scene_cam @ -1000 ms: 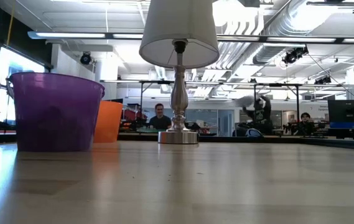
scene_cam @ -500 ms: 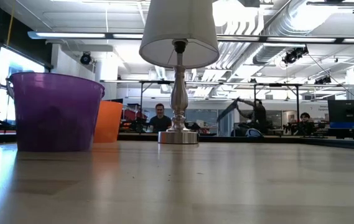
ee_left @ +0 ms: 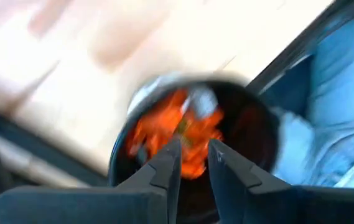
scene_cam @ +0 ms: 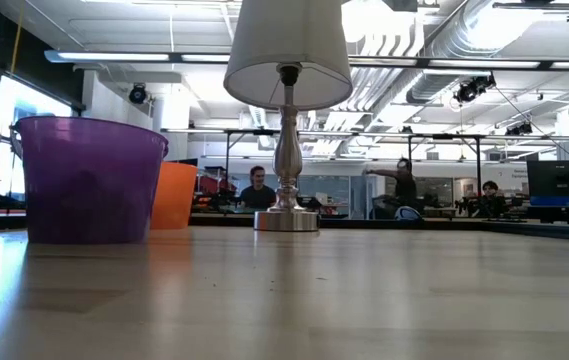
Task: Sort candy
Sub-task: Return to Home Position
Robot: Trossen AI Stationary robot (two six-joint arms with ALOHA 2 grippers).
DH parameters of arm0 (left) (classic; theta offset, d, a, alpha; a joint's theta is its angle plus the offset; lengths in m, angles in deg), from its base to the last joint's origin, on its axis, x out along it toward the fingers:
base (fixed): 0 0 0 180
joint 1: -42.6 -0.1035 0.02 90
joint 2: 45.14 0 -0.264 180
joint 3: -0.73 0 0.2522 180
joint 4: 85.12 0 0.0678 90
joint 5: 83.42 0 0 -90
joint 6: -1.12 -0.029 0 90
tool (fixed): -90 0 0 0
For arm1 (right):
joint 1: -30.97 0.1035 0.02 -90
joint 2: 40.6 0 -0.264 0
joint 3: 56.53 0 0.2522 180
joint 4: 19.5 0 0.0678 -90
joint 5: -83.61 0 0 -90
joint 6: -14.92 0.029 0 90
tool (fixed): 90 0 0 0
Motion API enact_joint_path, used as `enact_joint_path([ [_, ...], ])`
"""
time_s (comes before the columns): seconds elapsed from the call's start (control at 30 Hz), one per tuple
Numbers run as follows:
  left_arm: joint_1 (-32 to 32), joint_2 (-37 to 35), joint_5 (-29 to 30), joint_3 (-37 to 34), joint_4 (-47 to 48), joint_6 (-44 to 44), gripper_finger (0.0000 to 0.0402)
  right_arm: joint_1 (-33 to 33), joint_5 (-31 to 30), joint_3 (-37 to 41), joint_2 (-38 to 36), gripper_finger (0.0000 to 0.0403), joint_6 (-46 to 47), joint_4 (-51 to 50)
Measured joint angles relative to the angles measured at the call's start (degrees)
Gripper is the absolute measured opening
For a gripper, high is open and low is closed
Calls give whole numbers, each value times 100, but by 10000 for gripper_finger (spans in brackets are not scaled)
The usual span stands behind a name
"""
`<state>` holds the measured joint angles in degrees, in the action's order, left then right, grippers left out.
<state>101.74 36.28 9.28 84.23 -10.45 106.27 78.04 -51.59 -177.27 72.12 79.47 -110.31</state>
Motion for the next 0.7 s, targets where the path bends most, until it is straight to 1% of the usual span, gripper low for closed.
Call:
enact_joint_path([
  [0.1,-256,-212,566,0,-27,-518,67,19,-1,1,0,190,-1,-3],
  [0.17,-393,-313,1209,0,-34,-926,67,32,-2,2,0,190,-1,-12],
  [0.27,-528,-417,2646,0,-103,-1773,67,98,-19,2,0,190,39,-42],
  [0.33,-558,-457,3649,0,-184,-2406,67,177,-185,2,0,190,180,-100],
  [0.4,-548,-536,4445,0,-331,-3117,67,267,-432,2,0,190,270,-289],
  [0.43,-514,-582,4736,0,-422,-3466,67,301,-474,2,0,190,278,-427],
  [0.5,-383,-702,5204,0,-581,-4053,67,349,-475,2,0,190,464,-827],
  [0.6,-155,-954,5659,0,-600,-4599,67,377,-446,4,0,190,807,-1354],
  [0.7,79,-1259,5937,-2,-513,-4846,67,369,-377,7,-95,190,116,-1130],
])
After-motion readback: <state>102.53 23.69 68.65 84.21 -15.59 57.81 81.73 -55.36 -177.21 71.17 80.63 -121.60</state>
